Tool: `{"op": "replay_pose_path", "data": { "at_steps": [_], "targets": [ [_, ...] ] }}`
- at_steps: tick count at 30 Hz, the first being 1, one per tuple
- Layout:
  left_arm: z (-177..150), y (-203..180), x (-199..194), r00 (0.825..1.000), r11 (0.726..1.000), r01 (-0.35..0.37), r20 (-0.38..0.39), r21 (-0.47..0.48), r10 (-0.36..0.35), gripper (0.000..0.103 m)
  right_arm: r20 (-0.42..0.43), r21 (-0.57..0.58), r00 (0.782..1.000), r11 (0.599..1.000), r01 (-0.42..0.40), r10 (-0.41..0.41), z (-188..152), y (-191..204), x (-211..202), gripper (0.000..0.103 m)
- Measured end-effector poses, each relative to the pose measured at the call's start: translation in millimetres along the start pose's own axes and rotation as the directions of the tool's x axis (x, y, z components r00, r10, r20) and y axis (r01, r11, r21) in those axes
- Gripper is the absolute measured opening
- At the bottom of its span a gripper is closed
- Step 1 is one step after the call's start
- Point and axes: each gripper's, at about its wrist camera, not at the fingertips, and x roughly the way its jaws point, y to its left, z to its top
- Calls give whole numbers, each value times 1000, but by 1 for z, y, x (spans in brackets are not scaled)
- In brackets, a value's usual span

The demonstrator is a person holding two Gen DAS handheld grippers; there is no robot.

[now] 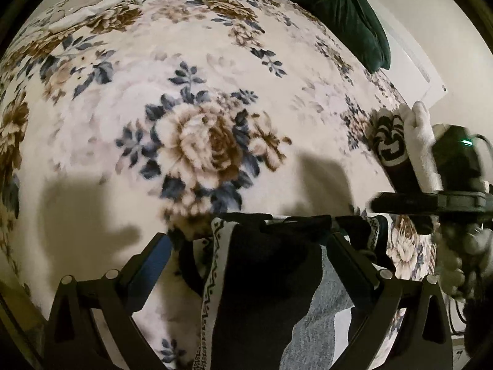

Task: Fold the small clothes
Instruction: 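Hold the folded sweater with both grippers and straighten its edges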

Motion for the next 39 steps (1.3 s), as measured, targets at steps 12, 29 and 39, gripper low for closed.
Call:
{"op": "replay_pose_path", "data": {
  "at_steps": [12,29,39],
  "targets": [
    [0,4,25,1000,999,3,-6,33,-3,16,-39,38,982,982,187,-185,-90,-36,-6,5],
    [24,22,31,999,999,-40,31,-25,41,12,310,159,887,938,307,-343,-78,-38,-52,3],
    [16,32,25,999,995,21,-26,-96,-24,33,144,229,941,936,268,-305,-67,-70,-15,9]
  ]
}}
